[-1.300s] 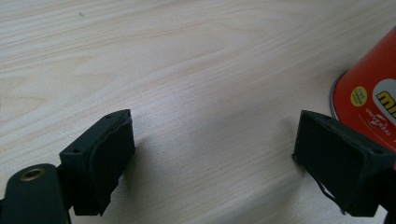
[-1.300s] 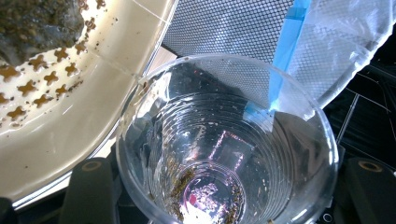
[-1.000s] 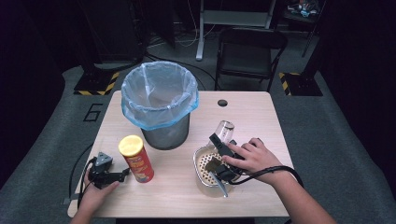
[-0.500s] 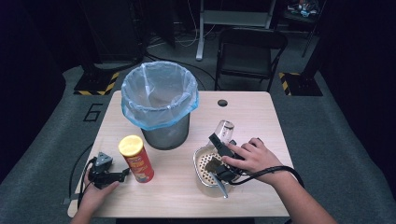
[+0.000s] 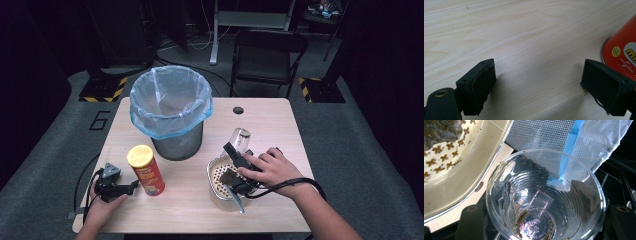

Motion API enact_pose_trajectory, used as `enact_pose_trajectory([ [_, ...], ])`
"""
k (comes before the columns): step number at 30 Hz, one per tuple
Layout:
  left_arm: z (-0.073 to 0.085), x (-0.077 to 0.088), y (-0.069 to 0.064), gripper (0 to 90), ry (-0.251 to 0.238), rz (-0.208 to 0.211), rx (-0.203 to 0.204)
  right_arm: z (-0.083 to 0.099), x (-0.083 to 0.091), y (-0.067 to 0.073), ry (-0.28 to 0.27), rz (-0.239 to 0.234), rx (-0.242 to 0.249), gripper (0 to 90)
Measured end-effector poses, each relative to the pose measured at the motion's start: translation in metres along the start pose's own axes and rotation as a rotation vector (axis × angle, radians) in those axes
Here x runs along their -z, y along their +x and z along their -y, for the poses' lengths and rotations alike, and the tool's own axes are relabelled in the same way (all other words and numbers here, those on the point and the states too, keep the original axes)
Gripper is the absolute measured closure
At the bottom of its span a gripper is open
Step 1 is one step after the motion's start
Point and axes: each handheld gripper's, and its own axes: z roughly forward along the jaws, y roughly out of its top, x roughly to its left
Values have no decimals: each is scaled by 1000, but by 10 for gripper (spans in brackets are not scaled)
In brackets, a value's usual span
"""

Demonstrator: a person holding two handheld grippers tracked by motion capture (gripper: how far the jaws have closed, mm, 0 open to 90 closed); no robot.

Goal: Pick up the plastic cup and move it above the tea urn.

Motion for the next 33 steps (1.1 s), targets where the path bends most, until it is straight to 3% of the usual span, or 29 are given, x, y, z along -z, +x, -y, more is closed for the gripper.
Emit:
enact_pose_trajectory([
  [1,0,0,0,118,0,0,0,-1,0,1,-1,12,-42,319],
  [3,0,0,0,119,0,0,0,-1,0,2,-2,21,-58,318],
  [4,0,0,0,118,-1,0,0,0,1,-2,9,6,21,318],
  [6,0,0,0,119,-1,0,1,1,3,-5,14,13,13,316],
  [7,0,0,0,118,0,0,0,1,4,-7,24,75,-2,316],
  [9,0,0,0,118,0,0,0,0,5,-6,32,87,-52,315],
  [10,0,0,0,118,0,0,0,0,5,-6,32,87,-52,315],
  [11,0,0,0,119,0,0,1,0,5,-5,25,121,-115,315],
  [12,0,0,0,118,-1,0,1,0,5,-4,26,123,-152,315],
  [14,0,0,0,118,0,0,0,0,4,-5,25,125,-171,315],
  [15,0,0,0,118,0,0,0,0,5,-4,23,131,-219,315],
  [16,0,0,0,118,0,0,0,2,6,-5,7,127,-352,314],
  [18,0,0,0,119,0,0,0,4,7,-7,-8,130,-512,314],
  [19,0,0,0,119,0,0,0,4,7,-7,-8,130,-512,314],
  [20,0,0,0,119,0,0,1,12,9,-12,-44,120,-780,314],
  [21,0,0,0,119,0,0,1,12,9,-12,-44,120,-780,314],
  [22,0,0,0,119,1,1,3,16,9,-14,-66,112,-875,314],
  [23,0,0,0,119,0,0,2,26,10,-17,-100,105,-1049,314],
  [24,0,0,0,119,-1,0,4,34,10,-18,-119,81,-1186,314],
  [25,0,0,0,119,-1,0,4,39,9,-19,-123,74,-1256,314],
  [26,0,0,0,119,-2,0,4,47,9,-19,-150,51,-1367,314],
  [28,0,0,0,120,-1,3,12,59,6,-19,-209,-29,-1542,314],
  [33,0,-1,0,119,-2,2,11,80,5,-19,-363,-197,-1861,316],
])
